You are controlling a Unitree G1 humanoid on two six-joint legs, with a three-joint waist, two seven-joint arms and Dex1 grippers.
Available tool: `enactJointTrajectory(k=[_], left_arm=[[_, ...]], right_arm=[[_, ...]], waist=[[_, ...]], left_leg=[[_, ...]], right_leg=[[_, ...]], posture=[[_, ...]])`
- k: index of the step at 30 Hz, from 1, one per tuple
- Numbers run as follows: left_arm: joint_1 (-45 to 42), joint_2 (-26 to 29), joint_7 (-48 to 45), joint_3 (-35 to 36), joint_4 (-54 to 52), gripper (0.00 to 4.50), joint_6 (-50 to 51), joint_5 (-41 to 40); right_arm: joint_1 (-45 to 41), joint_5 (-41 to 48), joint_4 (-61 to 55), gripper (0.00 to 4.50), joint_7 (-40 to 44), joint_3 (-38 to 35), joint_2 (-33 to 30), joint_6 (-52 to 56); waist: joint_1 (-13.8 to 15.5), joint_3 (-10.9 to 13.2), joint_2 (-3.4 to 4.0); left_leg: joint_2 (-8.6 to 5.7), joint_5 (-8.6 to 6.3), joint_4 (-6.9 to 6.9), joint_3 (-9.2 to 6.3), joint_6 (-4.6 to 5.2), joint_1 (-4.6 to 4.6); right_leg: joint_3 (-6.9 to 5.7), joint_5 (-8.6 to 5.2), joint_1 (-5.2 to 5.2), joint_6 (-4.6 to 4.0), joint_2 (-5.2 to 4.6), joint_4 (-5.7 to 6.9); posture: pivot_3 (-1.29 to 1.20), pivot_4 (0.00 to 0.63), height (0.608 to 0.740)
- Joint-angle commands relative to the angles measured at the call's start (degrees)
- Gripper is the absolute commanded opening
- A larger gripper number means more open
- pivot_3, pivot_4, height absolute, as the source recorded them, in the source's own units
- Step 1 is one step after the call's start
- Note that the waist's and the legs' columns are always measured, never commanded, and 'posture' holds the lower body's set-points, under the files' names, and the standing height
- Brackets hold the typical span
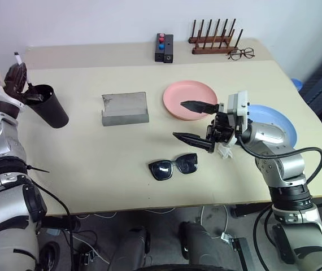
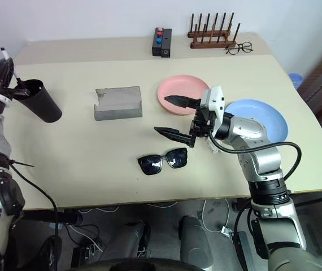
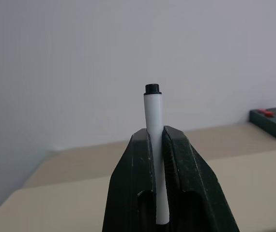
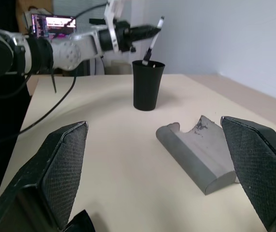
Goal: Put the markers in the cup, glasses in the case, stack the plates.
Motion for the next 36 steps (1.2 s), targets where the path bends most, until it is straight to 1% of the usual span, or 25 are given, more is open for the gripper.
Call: enactJointTrajectory(k=[1,11,21,22,23,27,29,30,33,36], left_arm=[[0.4,0.7,-0.3,1.6,-1.2,0.02,-2.3,-1.2],[1.2,0.1,-1.5,1.9,-1.2,0.02,-1.3,-2.4],[1.3,-0.3,-0.9,1.0,-1.8,0.02,-3.0,-1.6],[1.4,-0.3,-0.7,1.1,-1.9,0.78,-3.0,-1.6],[1.4,-0.3,-0.5,1.1,-1.8,1.12,-3.1,-1.4],[1.7,-0.4,-0.7,1.2,-2.3,3.02,-3.1,-1.6],[1.7,-0.5,-1.9,1.6,-3.3,4.04,-2.3,-2.7],[1.7,-0.6,-2.5,1.7,-3.9,4.48,-1.6,-3.2],[1.8,-0.8,-3.6,1.6,-5.4,4.48,-1.0,-3.9],[1.9,-0.9,-4.9,1.0,-9.2,4.48,0.8,-4.6]], right_arm=[[-1.6,3.0,-2.2,4.50,-1.2,-2.9,0.7,0.6],[-1.3,2.8,-2.6,4.50,-1.2,-2.4,0.3,0.4],[-1.1,2.1,-2.4,4.50,-0.9,-2.1,0.0,-0.1],[-1.1,2.0,-2.4,4.50,-0.9,-2.1,0.1,-0.1],[-1.1,2.0,-2.3,4.50,-0.8,-2.1,0.1,-0.2],[-1.3,1.6,-2.1,4.50,-0.7,-1.9,0.3,-0.5],[-1.4,1.6,-2.0,4.50,-0.6,-1.8,0.4,-0.5],[-1.4,1.6,-1.9,4.50,-0.6,-1.8,0.4,-0.6],[-1.5,1.5,-1.7,4.50,-0.6,-1.9,0.5,-0.8],[-2.5,4.5,-1.6,4.50,-2.0,-3.9,1.5,0.9]], waist=[[0.0,0.0,0.00],[0.0,0.0,0.00],[0.0,0.0,0.00],[0.0,0.0,0.00],[0.0,0.0,-0.01],[0.0,0.0,-0.01],[0.0,0.0,-0.01],[0.0,0.0,-0.01],[0.0,0.0,-0.01],[0.0,0.0,-0.01]], left_leg=[[0.00,0.00,0.00,0.00,0.00,0.00],[0.00,0.00,0.00,0.00,0.01,0.00],[0.00,0.00,0.00,0.00,0.01,0.00],[0.00,0.00,0.00,0.00,0.01,0.00],[0.00,0.00,0.00,0.00,0.01,0.00],[0.00,0.00,0.00,0.00,0.00,0.00],[0.00,0.00,0.00,-0.01,0.00,0.00],[0.00,0.00,0.00,0.00,0.00,0.00],[0.00,0.00,0.00,0.00,0.00,0.00],[0.00,0.00,0.00,0.00,0.00,0.00]], right_leg=[[0.00,0.00,0.00,0.00,0.00,0.00],[0.00,0.00,0.00,0.00,0.00,0.00],[0.00,0.00,0.00,0.00,0.00,0.00],[0.00,0.00,0.00,0.00,0.00,0.01],[0.00,0.00,0.00,0.00,0.00,0.00],[0.00,0.00,0.00,0.00,0.00,0.01],[0.00,0.00,0.00,0.00,0.00,0.01],[0.00,0.00,0.00,0.00,0.00,0.01],[0.00,0.00,0.00,0.00,0.00,0.01],[0.01,0.00,0.00,0.00,0.00,0.01]], posture=[[0.00,0.150,0.740],[0.00,0.150,0.740],[0.00,0.150,0.740],[0.00,0.150,0.740],[0.00,0.150,0.740],[0.00,0.150,0.740],[0.00,0.150,0.740],[0.00,0.150,0.740],[0.00,0.150,0.740],[0.00,0.150,0.740]])
